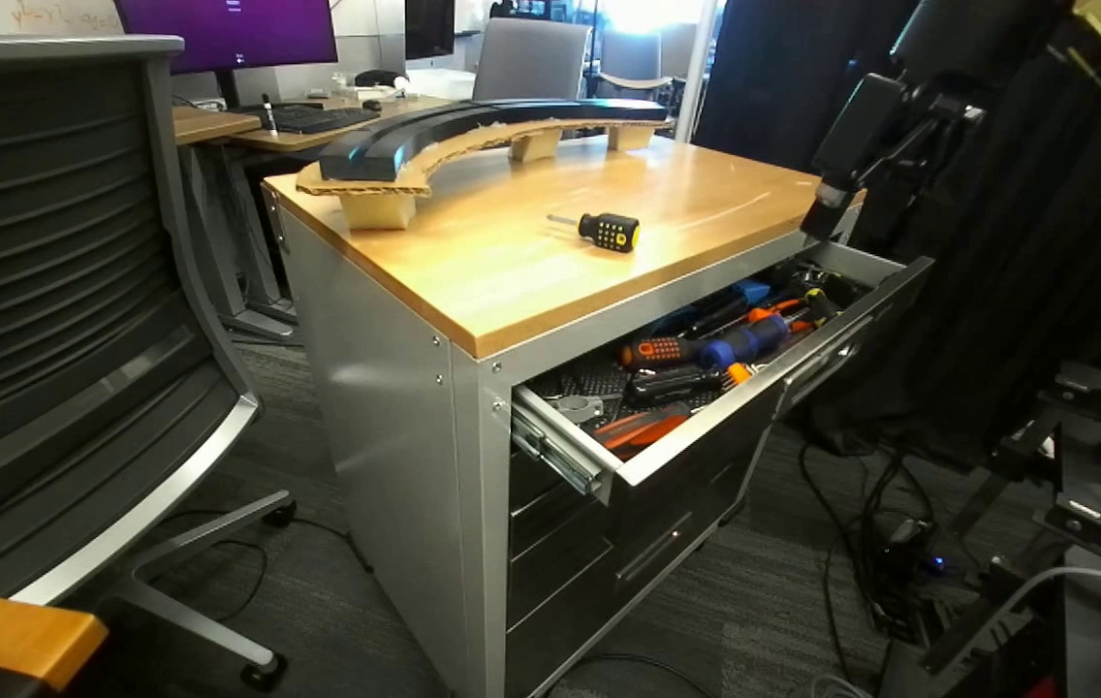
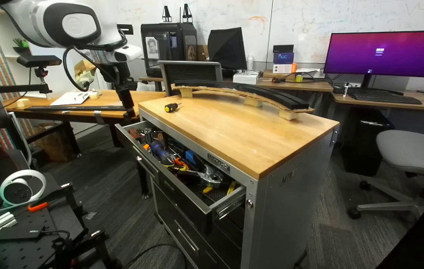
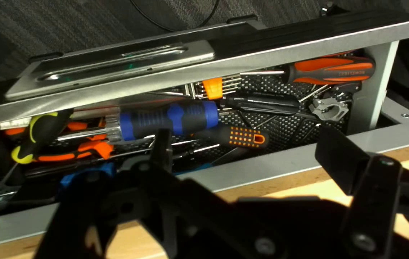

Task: Put the screwdriver in the open drawer then close it

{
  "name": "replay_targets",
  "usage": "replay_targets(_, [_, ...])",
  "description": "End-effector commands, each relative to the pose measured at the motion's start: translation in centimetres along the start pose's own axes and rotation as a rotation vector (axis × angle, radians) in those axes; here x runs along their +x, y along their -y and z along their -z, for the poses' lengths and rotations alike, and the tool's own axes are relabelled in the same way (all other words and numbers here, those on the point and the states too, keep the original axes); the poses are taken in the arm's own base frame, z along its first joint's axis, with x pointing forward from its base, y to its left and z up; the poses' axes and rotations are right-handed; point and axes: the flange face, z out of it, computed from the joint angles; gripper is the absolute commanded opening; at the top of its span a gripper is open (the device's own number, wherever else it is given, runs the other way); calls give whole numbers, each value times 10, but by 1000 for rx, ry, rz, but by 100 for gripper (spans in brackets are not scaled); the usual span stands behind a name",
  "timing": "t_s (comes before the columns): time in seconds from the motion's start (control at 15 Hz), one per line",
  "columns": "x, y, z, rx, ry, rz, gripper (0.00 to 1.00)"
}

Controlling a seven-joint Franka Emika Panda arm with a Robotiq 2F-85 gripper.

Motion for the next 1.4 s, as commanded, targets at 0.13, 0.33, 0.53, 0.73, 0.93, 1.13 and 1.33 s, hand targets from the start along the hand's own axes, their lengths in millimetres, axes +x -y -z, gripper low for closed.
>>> replay_targets(0.13, [5, 3, -3, 4, 7, -3, 100])
replay_targets(0.33, [15, 20, -10, 28, -35, 10, 100])
replay_targets(0.53, [29, 61, -24, 70, -76, 74, 100])
replay_targets(0.73, [39, 98, -45, 86, -83, 140, 100])
replay_targets(0.93, [58, 121, -54, 58, -170, 207, 100])
replay_targets(1.13, [87, 139, -53, 1, -278, 273, 100])
replay_targets(1.33, [110, 150, -52, -44, -355, 313, 100])
